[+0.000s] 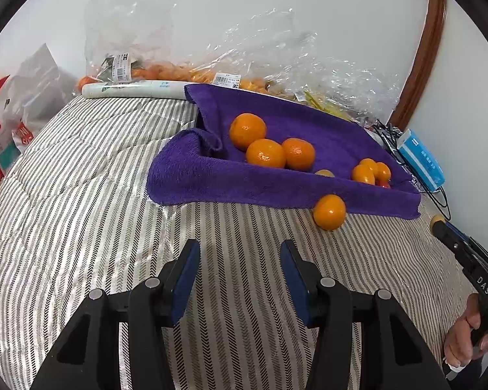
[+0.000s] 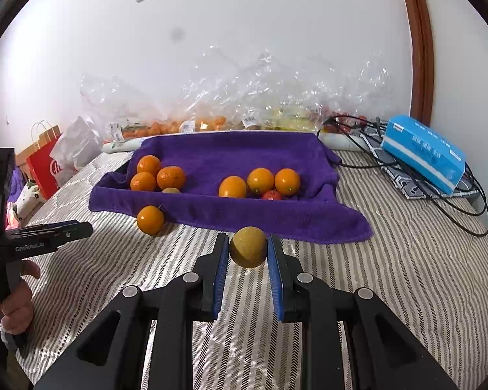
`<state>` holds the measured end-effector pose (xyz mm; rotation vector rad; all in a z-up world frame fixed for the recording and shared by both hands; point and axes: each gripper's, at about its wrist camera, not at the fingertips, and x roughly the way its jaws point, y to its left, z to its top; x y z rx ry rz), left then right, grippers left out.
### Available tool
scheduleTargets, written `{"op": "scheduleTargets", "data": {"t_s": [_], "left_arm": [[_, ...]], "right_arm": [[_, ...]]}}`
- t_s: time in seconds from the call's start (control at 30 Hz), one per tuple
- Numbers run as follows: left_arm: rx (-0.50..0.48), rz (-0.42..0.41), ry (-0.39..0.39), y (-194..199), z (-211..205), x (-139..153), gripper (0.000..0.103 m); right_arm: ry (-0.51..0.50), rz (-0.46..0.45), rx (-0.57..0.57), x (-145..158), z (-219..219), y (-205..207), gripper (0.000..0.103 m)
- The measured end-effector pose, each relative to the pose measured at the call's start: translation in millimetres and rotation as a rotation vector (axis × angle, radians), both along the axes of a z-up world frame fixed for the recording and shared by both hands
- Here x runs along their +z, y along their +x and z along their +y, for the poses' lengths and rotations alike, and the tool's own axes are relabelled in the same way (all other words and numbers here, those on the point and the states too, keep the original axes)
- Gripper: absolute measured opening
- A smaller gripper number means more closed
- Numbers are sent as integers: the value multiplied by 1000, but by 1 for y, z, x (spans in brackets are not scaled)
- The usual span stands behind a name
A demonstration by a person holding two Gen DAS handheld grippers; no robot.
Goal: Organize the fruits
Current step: 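Grasp the greenish fruit with the right tool and lift it, then grasp the orange beside the towel with the left tool while the right tool holds its fruit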
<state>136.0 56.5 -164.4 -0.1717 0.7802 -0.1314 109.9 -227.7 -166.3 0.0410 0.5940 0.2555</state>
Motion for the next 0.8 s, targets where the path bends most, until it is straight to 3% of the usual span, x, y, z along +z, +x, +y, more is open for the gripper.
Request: {"op": "scheduleTargets", "data": {"t_s": [0.47, 0.8], "left_arm": [[15, -10, 8, -2, 0, 2, 50], [-126, -34, 102, 12, -56, 4, 52]], "right_arm": [[37, 5, 11, 0, -8, -1, 24], [84, 45, -34, -5, -42, -2, 24]]}}
